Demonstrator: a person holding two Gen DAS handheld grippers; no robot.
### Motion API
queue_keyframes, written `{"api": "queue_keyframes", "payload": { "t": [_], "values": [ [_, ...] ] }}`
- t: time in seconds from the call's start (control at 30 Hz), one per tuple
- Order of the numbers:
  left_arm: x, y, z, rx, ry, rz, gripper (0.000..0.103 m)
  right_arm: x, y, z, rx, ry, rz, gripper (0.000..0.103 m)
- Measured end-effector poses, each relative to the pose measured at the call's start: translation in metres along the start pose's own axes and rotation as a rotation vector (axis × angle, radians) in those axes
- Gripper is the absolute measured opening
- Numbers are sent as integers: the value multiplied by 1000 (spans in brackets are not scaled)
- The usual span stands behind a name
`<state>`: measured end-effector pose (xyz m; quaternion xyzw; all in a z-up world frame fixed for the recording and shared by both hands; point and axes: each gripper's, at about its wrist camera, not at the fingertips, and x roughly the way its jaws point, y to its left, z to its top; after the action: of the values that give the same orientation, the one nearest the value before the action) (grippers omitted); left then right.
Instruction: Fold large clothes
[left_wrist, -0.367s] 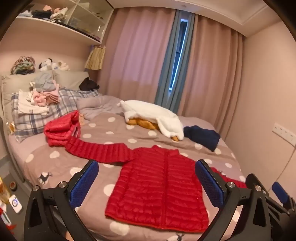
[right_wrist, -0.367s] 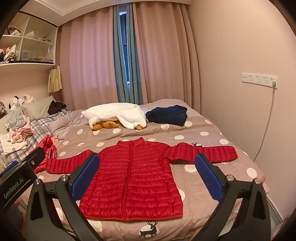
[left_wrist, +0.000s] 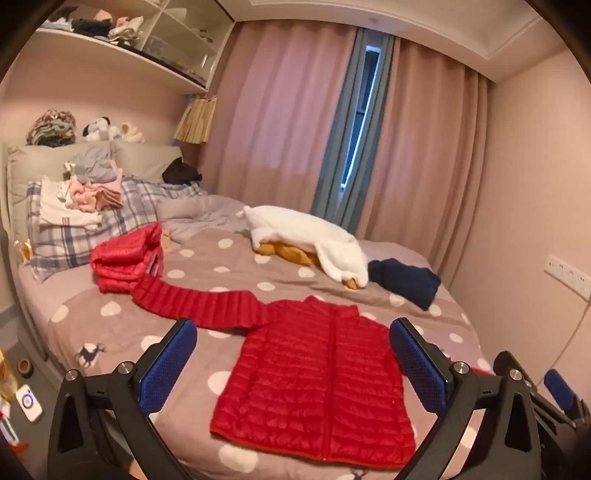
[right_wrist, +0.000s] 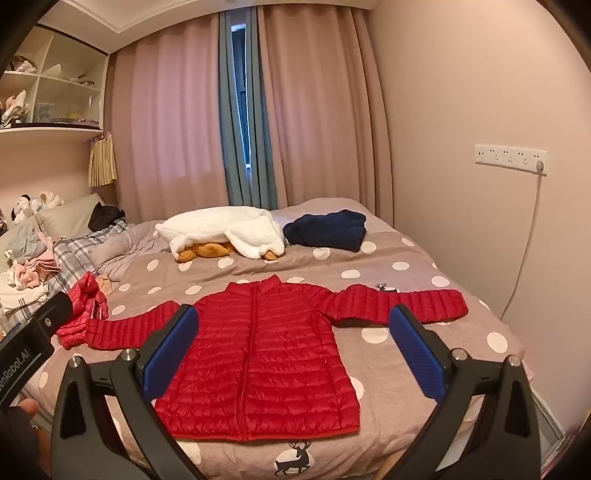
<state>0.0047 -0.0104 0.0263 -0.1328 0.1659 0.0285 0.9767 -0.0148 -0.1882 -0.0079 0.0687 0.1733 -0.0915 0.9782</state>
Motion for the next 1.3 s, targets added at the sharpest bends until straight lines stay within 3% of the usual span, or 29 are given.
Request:
{"api": "queue_keyframes", "payload": {
  "t": [1.3],
  "values": [
    [0, 14, -18, 9, 0, -11, 103, -2, 2, 2, -18, -10, -2, 103]
  ]
}}
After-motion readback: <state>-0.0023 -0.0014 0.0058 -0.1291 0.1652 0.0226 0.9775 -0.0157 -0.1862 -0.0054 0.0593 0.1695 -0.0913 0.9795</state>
